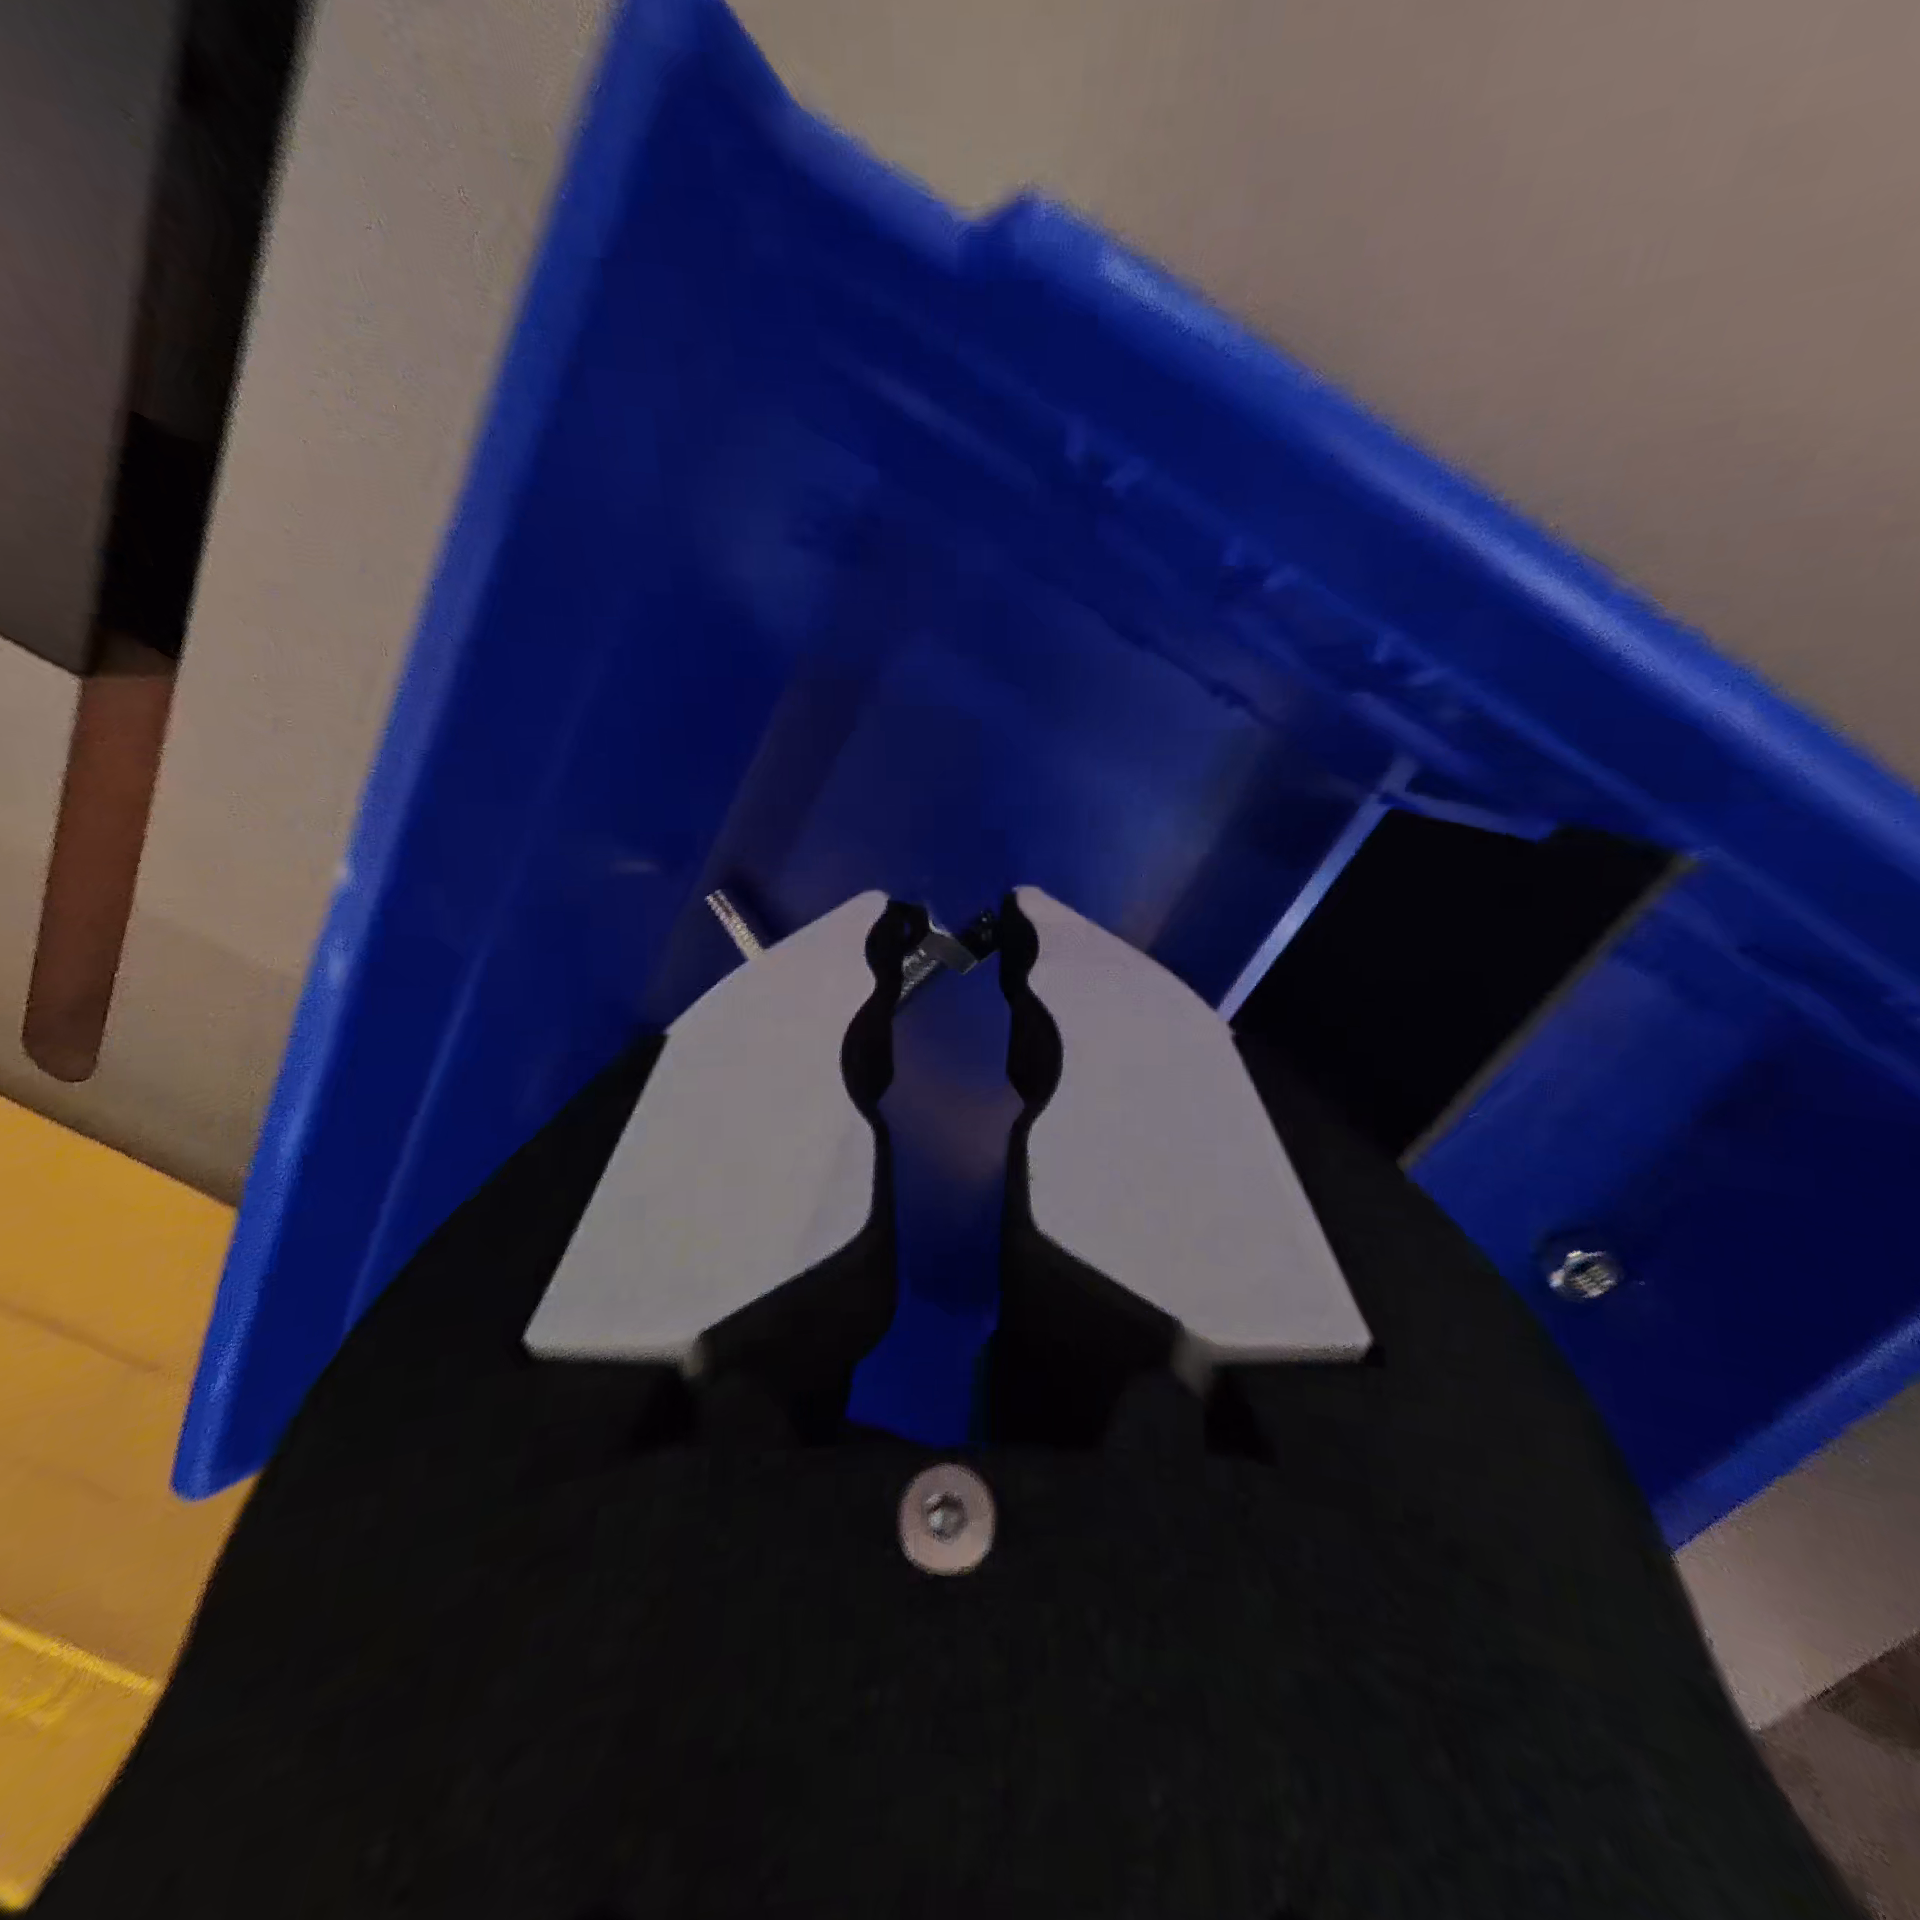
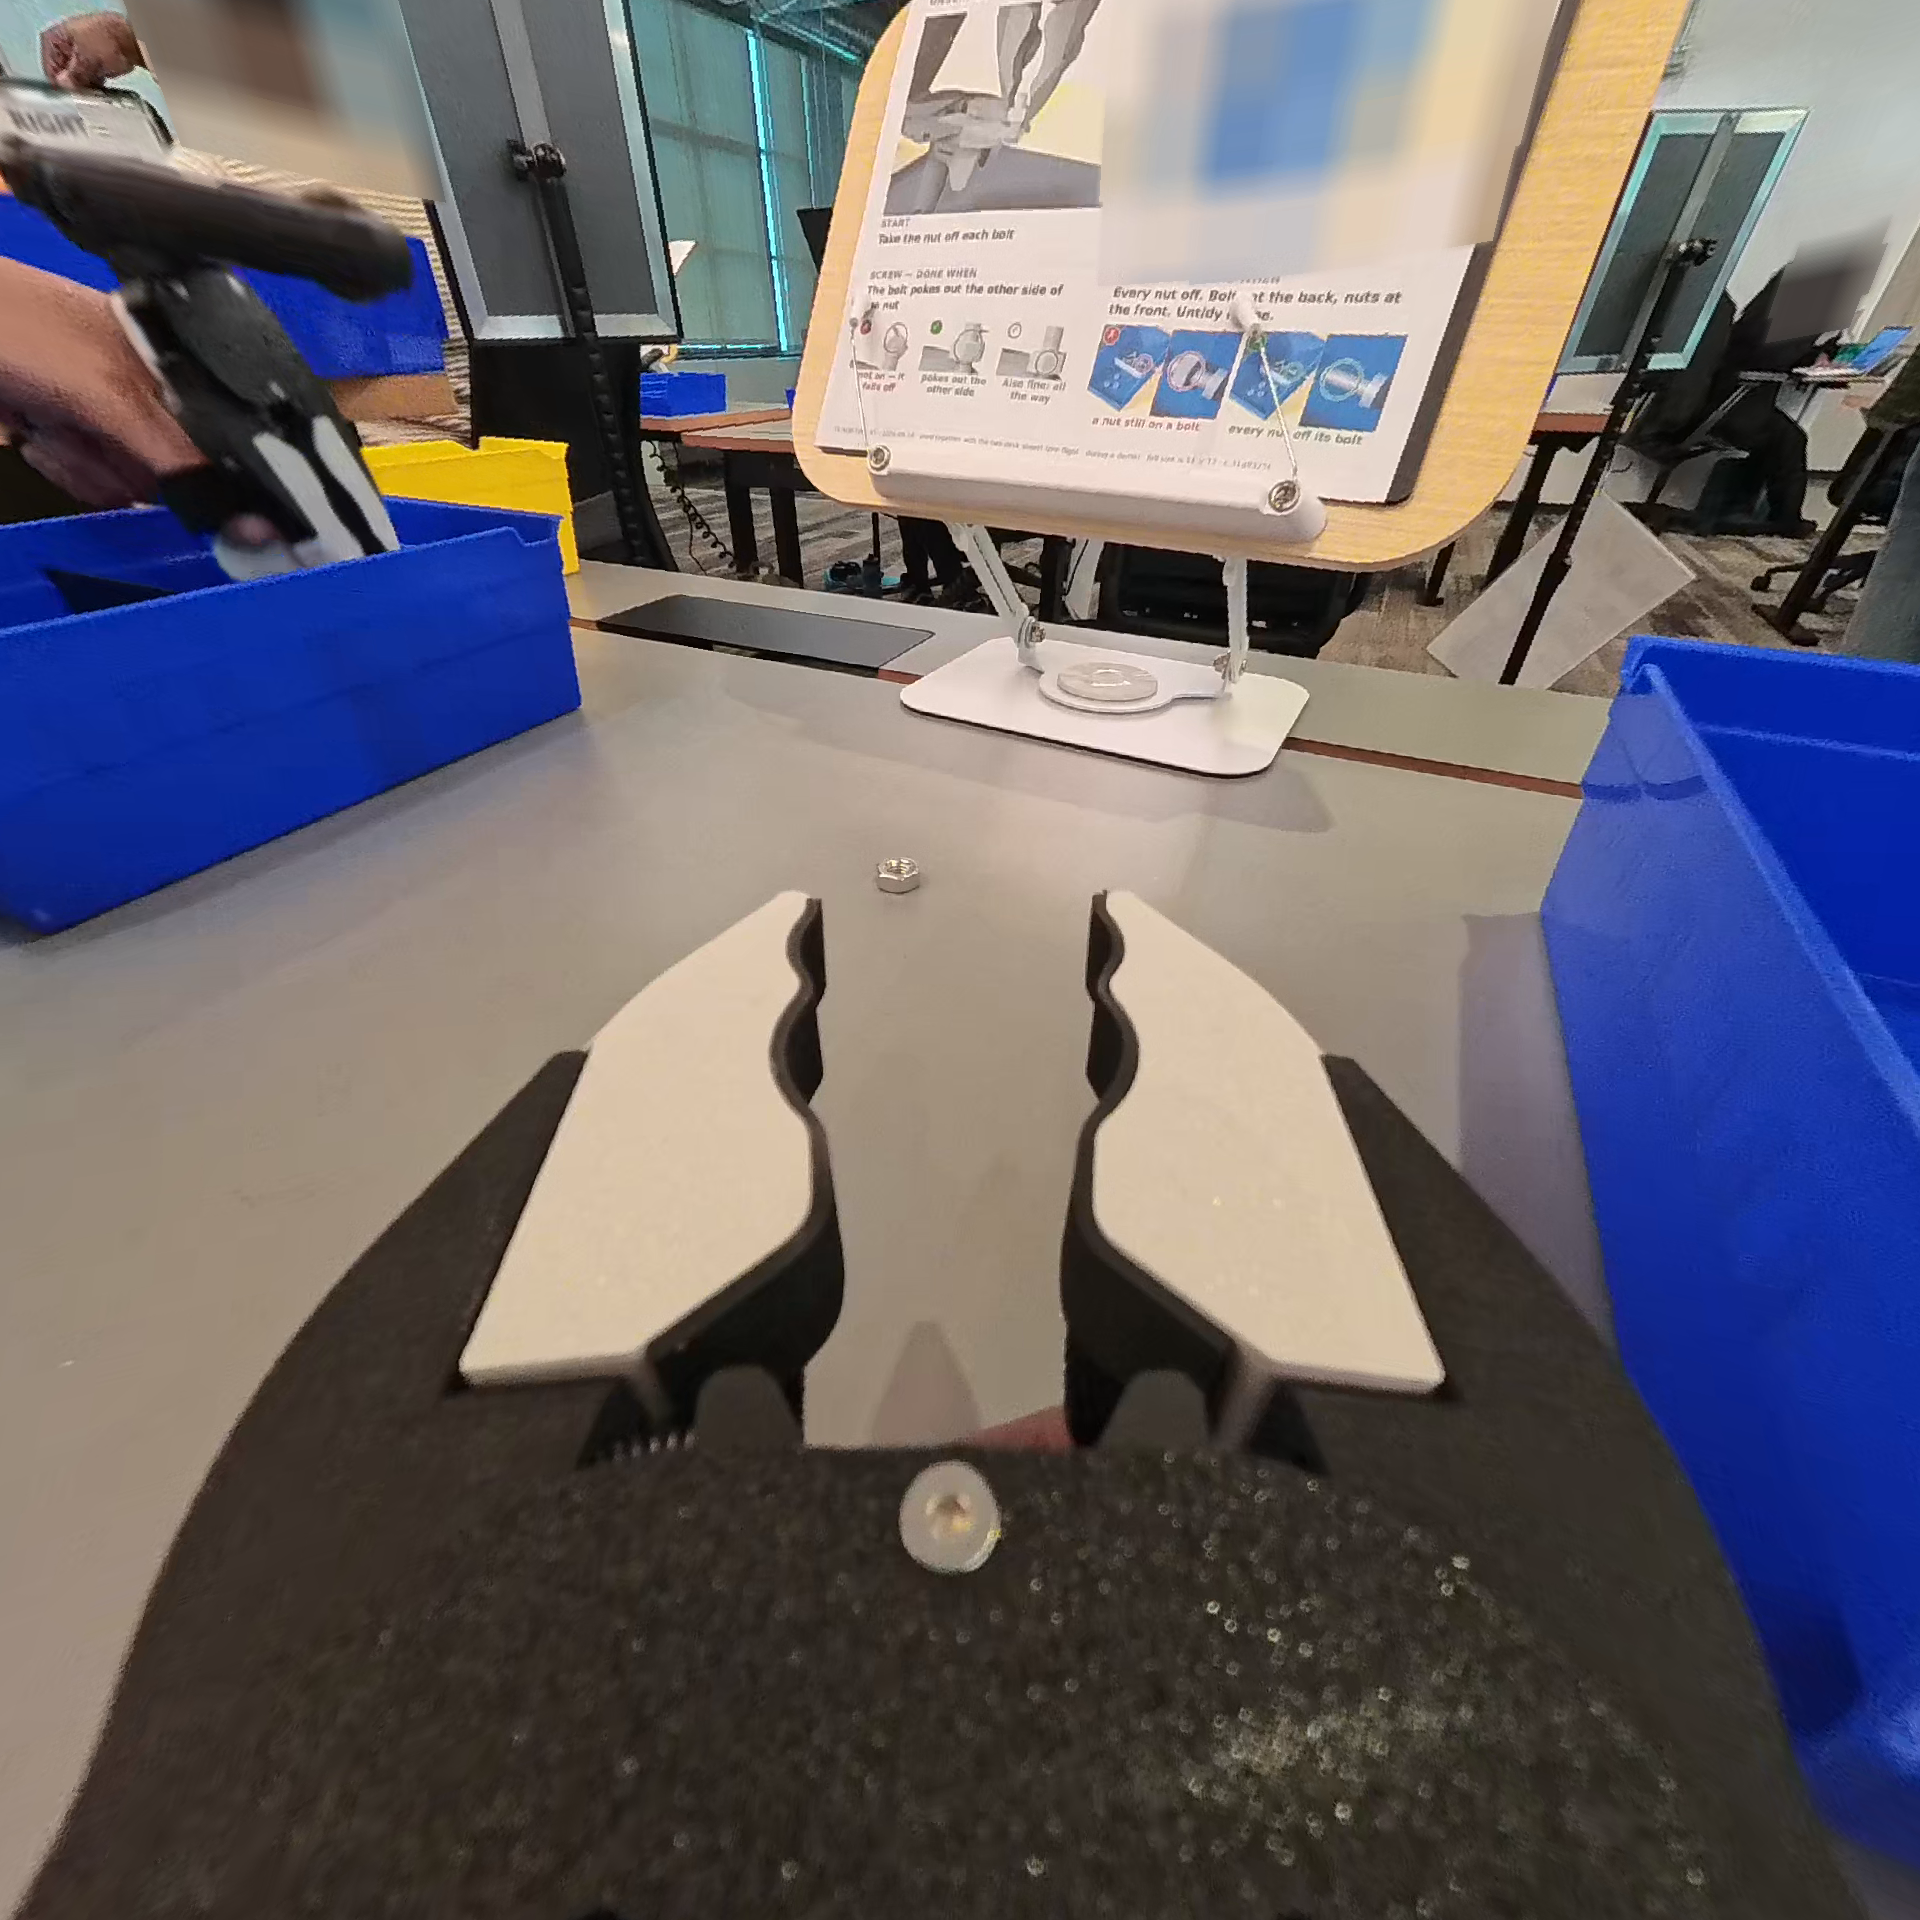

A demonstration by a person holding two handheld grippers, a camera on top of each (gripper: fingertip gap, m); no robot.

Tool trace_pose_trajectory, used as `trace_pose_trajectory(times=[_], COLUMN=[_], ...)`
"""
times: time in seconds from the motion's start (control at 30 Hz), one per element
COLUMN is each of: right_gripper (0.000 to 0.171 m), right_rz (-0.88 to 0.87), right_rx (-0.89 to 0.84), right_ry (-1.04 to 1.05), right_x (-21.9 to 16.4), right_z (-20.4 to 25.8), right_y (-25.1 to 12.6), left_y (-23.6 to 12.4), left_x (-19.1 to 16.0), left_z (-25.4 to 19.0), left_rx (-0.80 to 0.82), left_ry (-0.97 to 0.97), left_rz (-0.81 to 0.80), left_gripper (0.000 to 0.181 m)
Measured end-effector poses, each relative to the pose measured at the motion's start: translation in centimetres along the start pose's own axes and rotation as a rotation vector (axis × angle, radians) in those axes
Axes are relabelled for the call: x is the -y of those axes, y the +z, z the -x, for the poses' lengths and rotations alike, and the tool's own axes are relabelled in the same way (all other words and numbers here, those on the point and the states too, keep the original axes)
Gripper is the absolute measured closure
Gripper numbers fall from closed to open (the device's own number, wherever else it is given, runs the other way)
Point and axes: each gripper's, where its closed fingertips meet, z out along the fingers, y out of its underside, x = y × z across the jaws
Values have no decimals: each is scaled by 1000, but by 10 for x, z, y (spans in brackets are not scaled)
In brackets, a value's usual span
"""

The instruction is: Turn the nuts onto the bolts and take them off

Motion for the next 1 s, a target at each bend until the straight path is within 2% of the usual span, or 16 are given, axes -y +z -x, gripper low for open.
trace_pose_trajectory(times=[0.03, 0.13, 0.27, 0.4, 0.5, 0.57, 0.67, 0.77, 0.83, 0.9, 1.0], right_gripper=[123, 123, 123, 123, 123, 123, 123, 123, 123, 123, 123], right_rz=[0, -3, -6, -2, -7, -1, -2, -4, -3, -3, -8], right_rx=[0, -2, -5, -3, -4, -1, -1, 1, 1, 1, -1], right_ry=[-1, -2, -4, -6, -3, -2, -1, -2, -3, -6, -11], right_x=[0, 0, 1, 0, 1, 0, 0, 1, 1, 1, 1], right_z=[0, 0, 0, 0, 0, 0, 0, 0, 0, 0, 1], right_y=[0, 0, 0, 0, 0, 1, 1, 0, 1, 1, 0], left_y=[-7, -18, -9, 14, 20, 9, -26, -74, -94, -89, -49], left_x=[6, 19, 24, 8, 7, 20, 40, 70, 91, 106, 115], left_z=[-1, 1, 7, 14, 13, 8, -2, -40, -82, -136, -205], left_rx=[-8, -42, -101, -89, -104, -113, -99, -66, -26, -25, -90], left_ry=[-23, -107, -209, -235, -258, -223, -185, -51, 89, 266, 450], left_rz=[-53, -166, -225, -105, -76, -146, -241, -358, -389, -345, -204], left_gripper=[163, 163, 163, 163, 163, 163, 163, 163, 164, 164, 164])
